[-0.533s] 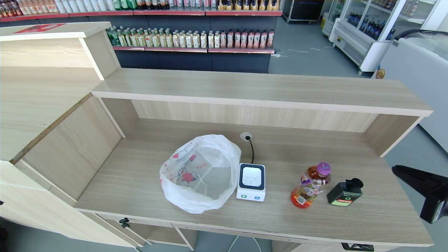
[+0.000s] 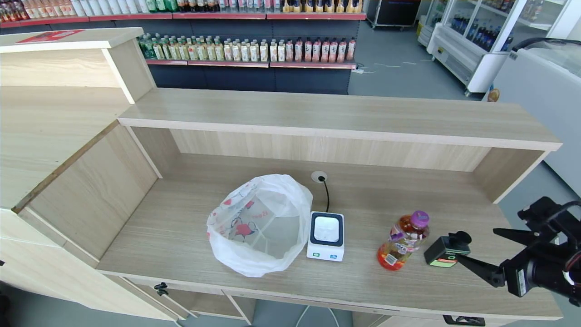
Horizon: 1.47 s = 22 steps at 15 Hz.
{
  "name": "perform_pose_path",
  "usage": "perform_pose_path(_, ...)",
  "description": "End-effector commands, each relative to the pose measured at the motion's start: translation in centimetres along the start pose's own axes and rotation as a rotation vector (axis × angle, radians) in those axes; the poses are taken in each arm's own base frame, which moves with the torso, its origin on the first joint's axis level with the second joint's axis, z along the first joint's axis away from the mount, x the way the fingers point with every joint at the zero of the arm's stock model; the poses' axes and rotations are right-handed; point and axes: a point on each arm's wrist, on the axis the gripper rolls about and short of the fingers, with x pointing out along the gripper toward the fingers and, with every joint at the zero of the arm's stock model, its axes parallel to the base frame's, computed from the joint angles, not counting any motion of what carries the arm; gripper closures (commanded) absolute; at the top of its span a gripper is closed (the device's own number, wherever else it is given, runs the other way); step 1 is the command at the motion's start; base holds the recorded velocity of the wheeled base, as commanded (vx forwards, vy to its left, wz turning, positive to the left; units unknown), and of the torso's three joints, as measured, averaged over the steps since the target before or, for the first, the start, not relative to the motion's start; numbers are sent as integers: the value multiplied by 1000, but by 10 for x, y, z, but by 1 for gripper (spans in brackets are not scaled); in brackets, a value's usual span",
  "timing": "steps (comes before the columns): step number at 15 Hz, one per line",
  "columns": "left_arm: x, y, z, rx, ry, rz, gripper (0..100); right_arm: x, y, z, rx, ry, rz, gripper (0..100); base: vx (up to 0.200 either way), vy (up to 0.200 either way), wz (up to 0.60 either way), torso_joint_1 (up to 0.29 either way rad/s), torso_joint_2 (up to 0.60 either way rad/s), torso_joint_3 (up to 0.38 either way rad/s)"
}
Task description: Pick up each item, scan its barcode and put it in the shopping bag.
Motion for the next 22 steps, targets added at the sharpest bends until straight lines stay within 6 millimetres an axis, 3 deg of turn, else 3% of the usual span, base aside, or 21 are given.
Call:
perform_pose_path(1,0,0,0,0,0,0,0,16,-3,-10,20,51,40,0,0,0,0,0,0,0)
perform_pose_path(5,0,0,0,0,0,0,0,36,-5,-23,8,64,90,0,0,0,0,0,0,0)
perform_pose_path(7,0,0,0,0,2,0,0,56,-7,-33,3,32,137,0,0,0,0,0,0,0)
perform_pose_path(15,0,0,0,2,0,0,0,87,4,-74,-51,-73,229,0,0,0,0,0,0,0)
perform_pose_path(22,0,0,0,0,0,0,0,108,1,-80,-47,-79,253,0,0,0,0,0,0,0)
